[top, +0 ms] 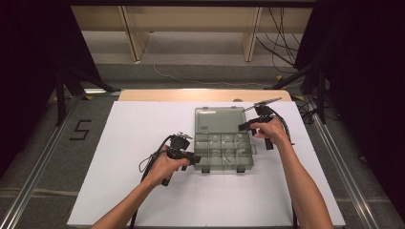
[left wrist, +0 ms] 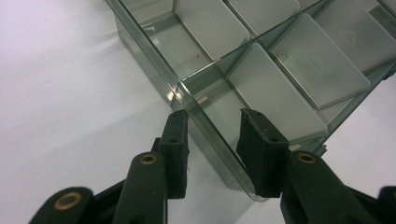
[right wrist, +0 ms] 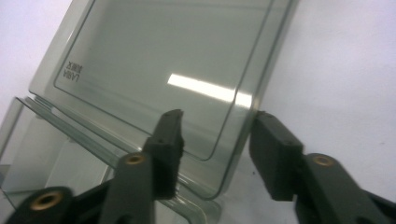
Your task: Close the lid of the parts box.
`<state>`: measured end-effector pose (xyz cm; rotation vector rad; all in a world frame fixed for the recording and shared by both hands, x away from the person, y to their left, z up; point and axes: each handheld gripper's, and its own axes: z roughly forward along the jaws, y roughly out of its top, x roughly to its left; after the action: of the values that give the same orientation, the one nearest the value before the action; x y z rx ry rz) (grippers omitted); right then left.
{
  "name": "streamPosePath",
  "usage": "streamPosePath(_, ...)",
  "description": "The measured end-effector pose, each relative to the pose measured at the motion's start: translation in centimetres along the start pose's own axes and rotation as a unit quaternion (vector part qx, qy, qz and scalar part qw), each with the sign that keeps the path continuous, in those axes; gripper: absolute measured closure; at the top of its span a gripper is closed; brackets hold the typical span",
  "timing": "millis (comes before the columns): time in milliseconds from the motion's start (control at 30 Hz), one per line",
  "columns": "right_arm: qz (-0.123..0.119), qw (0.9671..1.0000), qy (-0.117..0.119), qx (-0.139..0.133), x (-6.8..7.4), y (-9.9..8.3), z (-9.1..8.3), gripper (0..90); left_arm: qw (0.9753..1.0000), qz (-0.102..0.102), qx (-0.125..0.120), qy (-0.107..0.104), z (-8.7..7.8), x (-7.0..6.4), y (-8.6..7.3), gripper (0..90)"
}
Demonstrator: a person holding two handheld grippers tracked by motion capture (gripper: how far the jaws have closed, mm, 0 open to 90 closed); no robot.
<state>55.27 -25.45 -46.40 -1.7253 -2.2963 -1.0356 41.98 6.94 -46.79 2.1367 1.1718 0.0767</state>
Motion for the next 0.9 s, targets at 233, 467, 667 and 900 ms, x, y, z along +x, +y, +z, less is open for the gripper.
streamPosePath(233, -0.007, 0.9991, 0.013, -0.041, -0.7, -0.5, -0.8, 71.0, 1.0, 0.002, 0.0, -0.001, 0.0, 0.0, 0.0, 62.7)
streamPosePath(467, -0.02, 0.998, 0.004, -0.06, -0.4, -0.8, -1.8, 82.4, 1.0, 0.001, -0.001, -0.002, 0.0, 0.0, 0.0, 62.5)
streamPosePath(667, -0.044, 0.9955, -0.007, -0.084, -0.4, -1.5, -2.0, 82.9, 1.0, 0.002, -0.008, -0.003, 0.1, 0.0, -0.1, 62.4)
streamPosePath(900, -0.087, 0.9899, -0.017, -0.111, -0.1, -2.1, -2.1, 83.1, 1.0, 0.007, -0.002, -0.003, -0.1, 0.1, -0.1, 62.2)
